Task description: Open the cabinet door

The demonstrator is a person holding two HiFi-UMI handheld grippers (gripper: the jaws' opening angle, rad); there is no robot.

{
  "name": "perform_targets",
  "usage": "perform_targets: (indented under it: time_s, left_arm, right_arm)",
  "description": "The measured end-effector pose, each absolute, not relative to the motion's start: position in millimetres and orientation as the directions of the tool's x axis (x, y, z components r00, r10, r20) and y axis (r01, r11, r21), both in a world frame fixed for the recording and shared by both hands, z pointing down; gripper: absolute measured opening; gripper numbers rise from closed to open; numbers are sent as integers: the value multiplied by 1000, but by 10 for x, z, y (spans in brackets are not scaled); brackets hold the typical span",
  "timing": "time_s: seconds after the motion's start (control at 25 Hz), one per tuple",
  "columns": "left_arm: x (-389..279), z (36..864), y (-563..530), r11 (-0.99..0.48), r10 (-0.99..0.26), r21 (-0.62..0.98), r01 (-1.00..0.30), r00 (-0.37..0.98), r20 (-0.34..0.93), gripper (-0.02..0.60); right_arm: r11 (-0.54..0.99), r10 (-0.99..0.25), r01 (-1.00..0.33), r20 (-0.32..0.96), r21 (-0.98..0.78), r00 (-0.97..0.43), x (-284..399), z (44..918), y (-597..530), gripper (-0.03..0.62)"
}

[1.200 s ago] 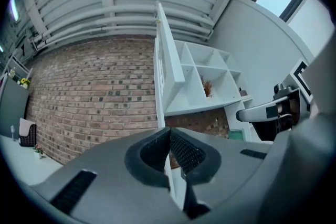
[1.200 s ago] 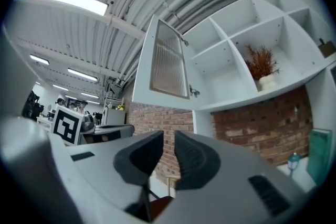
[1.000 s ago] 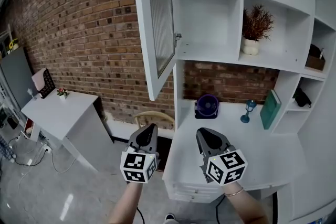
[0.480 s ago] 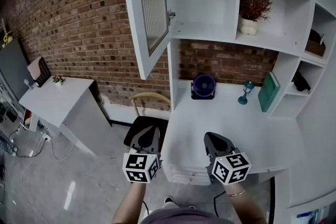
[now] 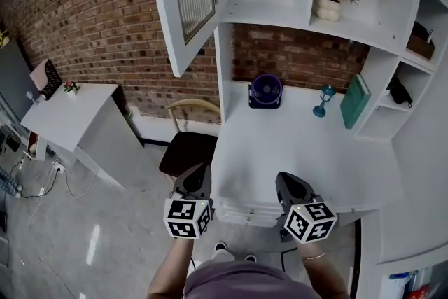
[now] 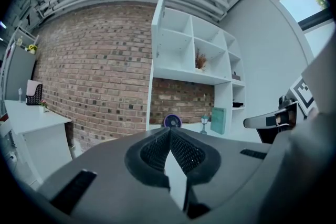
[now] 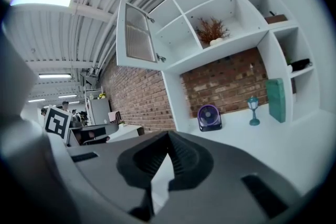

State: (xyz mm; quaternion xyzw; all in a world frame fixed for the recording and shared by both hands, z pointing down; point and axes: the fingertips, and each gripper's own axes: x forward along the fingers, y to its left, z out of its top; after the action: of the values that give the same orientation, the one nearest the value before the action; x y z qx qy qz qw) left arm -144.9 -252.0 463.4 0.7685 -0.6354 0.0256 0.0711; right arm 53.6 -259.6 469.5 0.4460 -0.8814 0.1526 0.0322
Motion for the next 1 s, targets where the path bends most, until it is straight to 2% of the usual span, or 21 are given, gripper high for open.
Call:
perform_targets:
  time_s: [0.36, 1.0]
  left_arm:
    - [-1341, 4802, -2400, -167, -968, 90, -982, 181, 172, 3]
    - [-1303, 4823, -2348, -138, -974, 101, -985, 153, 166, 3]
  right_arm:
    - [516, -792, -818, 221, -256, -569, 824, 4807, -2572, 2]
    - [559, -762, -792, 224, -247, -608, 764, 4870, -2577, 2]
